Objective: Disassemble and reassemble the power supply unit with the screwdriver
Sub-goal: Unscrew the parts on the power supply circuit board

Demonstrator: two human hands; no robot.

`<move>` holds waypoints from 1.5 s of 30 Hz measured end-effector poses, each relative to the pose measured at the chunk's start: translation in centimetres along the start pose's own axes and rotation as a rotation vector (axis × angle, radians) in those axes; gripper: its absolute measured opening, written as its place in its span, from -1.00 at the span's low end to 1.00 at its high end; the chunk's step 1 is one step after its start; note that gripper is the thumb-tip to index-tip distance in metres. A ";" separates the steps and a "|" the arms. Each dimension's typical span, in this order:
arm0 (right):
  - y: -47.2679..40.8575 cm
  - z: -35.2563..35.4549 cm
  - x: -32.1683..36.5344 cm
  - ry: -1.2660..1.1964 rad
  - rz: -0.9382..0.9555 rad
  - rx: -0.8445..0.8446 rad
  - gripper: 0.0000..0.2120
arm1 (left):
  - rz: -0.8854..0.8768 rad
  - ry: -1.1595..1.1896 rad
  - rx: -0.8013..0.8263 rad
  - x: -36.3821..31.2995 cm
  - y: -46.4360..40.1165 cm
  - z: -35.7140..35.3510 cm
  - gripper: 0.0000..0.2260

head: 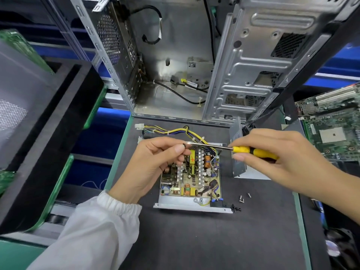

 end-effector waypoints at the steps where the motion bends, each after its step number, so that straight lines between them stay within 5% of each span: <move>1: 0.0 -0.1 0.2 0.021 0.010 0.007 -0.72 | -0.005 -0.004 0.004 0.0 0.0 0.0 -0.84; 17: -0.1 -0.1 0.7 0.025 0.011 0.037 -0.70 | -0.078 -0.094 0.065 -0.8 0.0 -0.2 -0.87; 27: -0.3 0.2 0.9 0.129 0.076 0.206 -0.64 | -0.326 -0.590 0.135 -3.8 0.7 -1.7 -0.90; 32: -0.7 1.2 0.1 -0.149 -0.003 0.128 -0.84 | -0.444 -0.695 0.142 -4.4 1.1 -2.6 -0.86; 45: -0.4 -1.8 -1.2 -0.374 -0.200 0.346 -0.78 | -0.565 -0.851 0.113 -3.8 2.1 -3.4 -0.83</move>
Point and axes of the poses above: each hand's wrist, its own y-axis away from the middle knuckle, its own z-axis out of the back of the hand, x = y × z, the point moved 10 cm from there along -y, towards the middle knuckle, and after that the axes turned 8 degrees about y, right-handed, at the moved point
